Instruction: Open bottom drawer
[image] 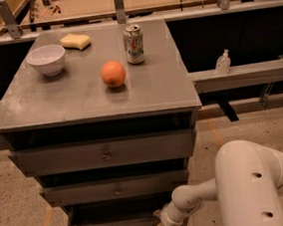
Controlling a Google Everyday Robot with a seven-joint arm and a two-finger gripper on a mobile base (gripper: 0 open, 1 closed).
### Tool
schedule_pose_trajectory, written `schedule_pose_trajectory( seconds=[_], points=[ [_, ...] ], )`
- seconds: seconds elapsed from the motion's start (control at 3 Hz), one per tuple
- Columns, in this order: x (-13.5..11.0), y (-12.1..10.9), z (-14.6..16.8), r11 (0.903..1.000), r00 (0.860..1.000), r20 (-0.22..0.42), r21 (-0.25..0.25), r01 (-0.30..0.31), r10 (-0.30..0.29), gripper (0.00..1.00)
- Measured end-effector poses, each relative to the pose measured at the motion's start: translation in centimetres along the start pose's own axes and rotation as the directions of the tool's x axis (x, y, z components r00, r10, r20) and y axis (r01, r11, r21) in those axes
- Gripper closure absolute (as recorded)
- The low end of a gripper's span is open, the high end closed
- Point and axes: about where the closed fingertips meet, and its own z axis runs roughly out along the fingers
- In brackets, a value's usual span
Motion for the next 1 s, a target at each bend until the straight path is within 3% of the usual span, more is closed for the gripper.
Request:
schedule_pose_trajectory(
  seconds=[1.0],
  points=[
    [0.00,-0.01,-0.01,1.0000,1.000,0.000,0.000,0.000,0.000,0.29]
  ],
)
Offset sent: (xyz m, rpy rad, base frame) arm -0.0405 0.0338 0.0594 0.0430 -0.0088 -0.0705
